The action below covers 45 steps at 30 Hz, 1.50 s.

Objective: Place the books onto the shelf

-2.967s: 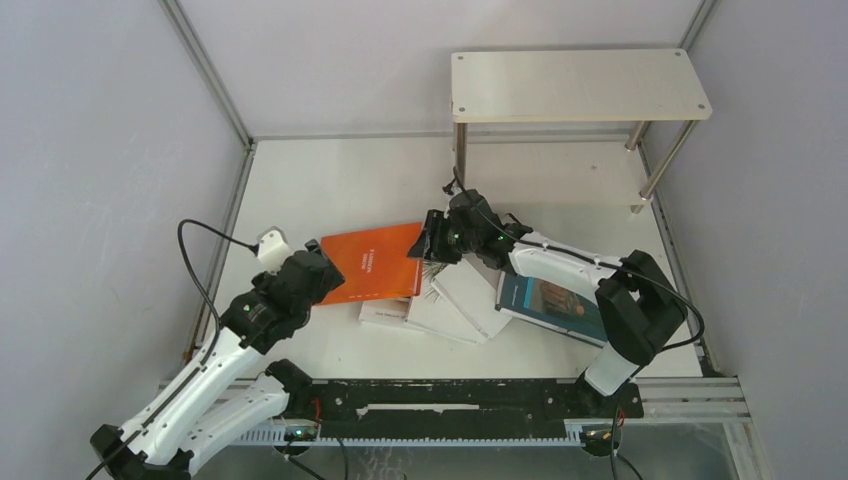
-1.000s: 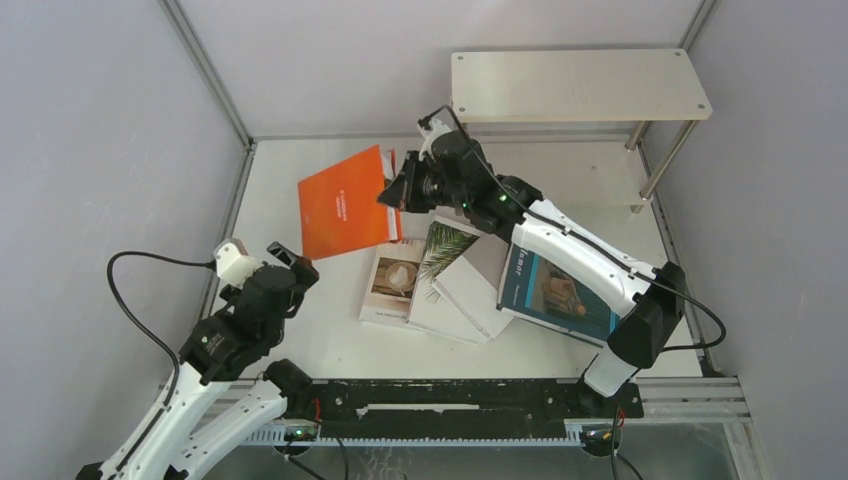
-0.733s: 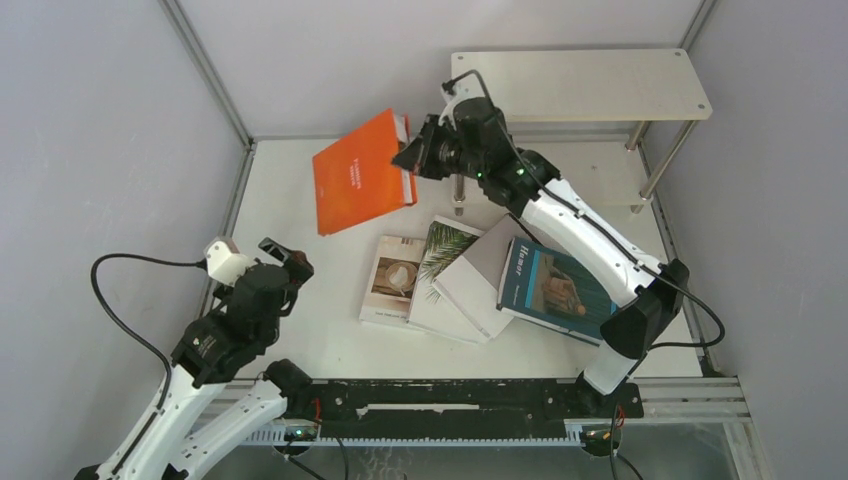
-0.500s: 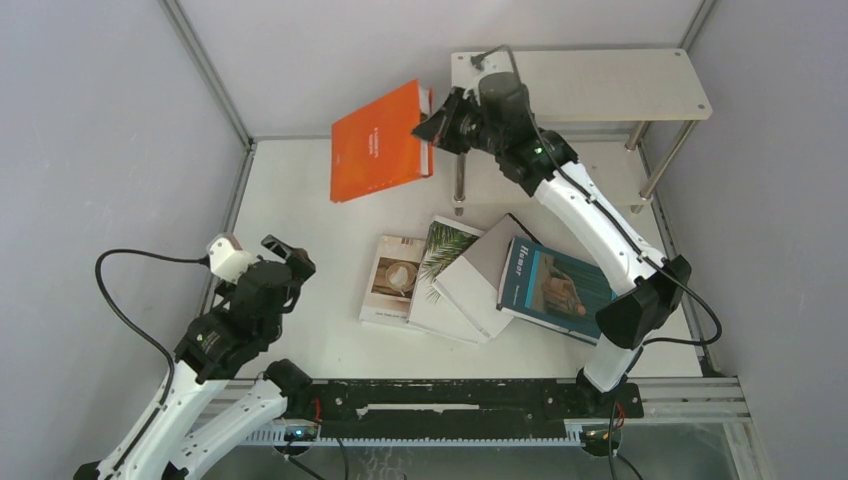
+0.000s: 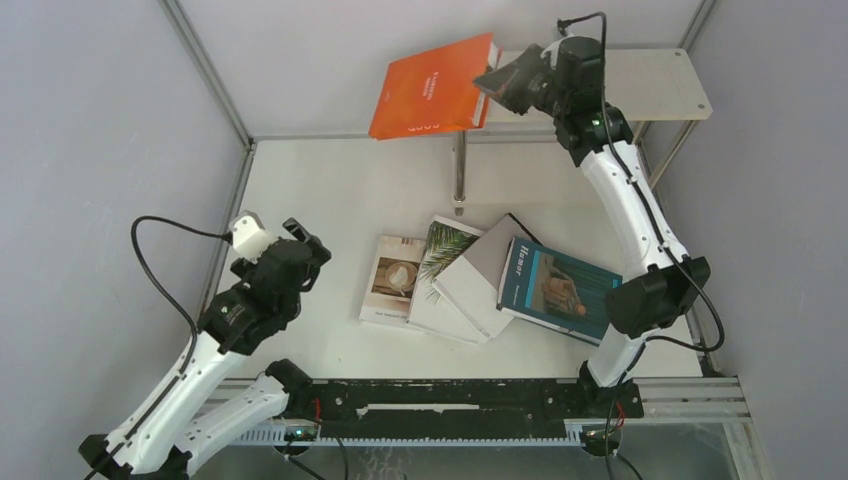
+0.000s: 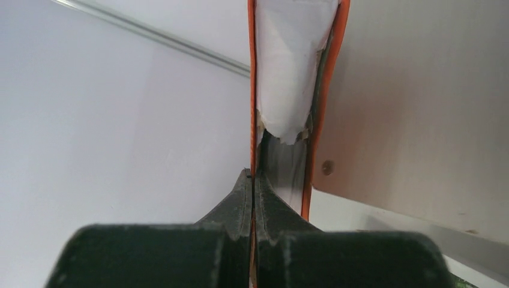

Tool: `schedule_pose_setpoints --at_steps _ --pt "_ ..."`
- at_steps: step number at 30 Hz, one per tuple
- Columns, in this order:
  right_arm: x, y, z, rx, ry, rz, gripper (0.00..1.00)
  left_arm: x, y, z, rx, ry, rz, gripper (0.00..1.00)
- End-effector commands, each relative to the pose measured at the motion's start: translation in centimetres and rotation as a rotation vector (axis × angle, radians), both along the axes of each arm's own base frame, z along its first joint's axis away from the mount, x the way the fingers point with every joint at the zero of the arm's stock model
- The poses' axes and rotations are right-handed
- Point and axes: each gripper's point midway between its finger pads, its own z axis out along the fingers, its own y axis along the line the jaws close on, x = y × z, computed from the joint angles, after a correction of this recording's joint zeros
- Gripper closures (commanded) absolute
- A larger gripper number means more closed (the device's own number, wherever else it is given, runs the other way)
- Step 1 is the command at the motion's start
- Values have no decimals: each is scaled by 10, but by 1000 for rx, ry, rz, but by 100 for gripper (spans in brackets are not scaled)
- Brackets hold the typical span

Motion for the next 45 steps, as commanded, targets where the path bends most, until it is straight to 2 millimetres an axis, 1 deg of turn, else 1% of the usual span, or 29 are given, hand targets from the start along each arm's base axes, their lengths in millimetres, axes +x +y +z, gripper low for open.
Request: schedule_pose_setpoints --at_steps 1,10,13,15,20,26,27,30,33,34,35,37,41,45 --pt "-1 -26 45 151 -85 -1 100 14 -7 39 -24 -93 -9 0" --pt "21 -87 31 252 -29 -68 100 24 -17 39 -25 -87 -18 0" --pt "25 -106 30 283 -27 -89 100 28 -20 38 -22 -80 -20 0" --pt "30 -125 27 300 -18 -116 100 31 -22 37 -19 -75 -21 0" --pt "37 -148 16 327 12 -135 100 38 -28 38 -16 -70 -25 0" --pt "43 -163 1 340 47 -136 99 45 -34 37 -14 -64 -33 0" --pt "44 -164 -1 338 52 -135 97 45 -35 37 -13 -63 -34 0" --pt "44 -167 -7 327 63 -141 79 47 -36 34 -13 -60 -35 0" --pt "45 -171 -10 314 66 -150 55 48 -37 33 -14 -62 -36 0" --pt "45 -172 -11 311 65 -152 49 48 -37 33 -14 -62 -36 0" --pt "45 -173 -11 307 64 -154 46 48 -37 33 -13 -64 -37 0" --pt "45 -175 -11 296 60 -160 44 48 -37 34 -11 -66 -37 0" --pt "41 -180 -10 247 49 -199 43 48 -37 34 -9 -66 -41 0" --pt "34 -183 -8 206 38 -216 43 47 -37 33 -9 -66 -45 0"
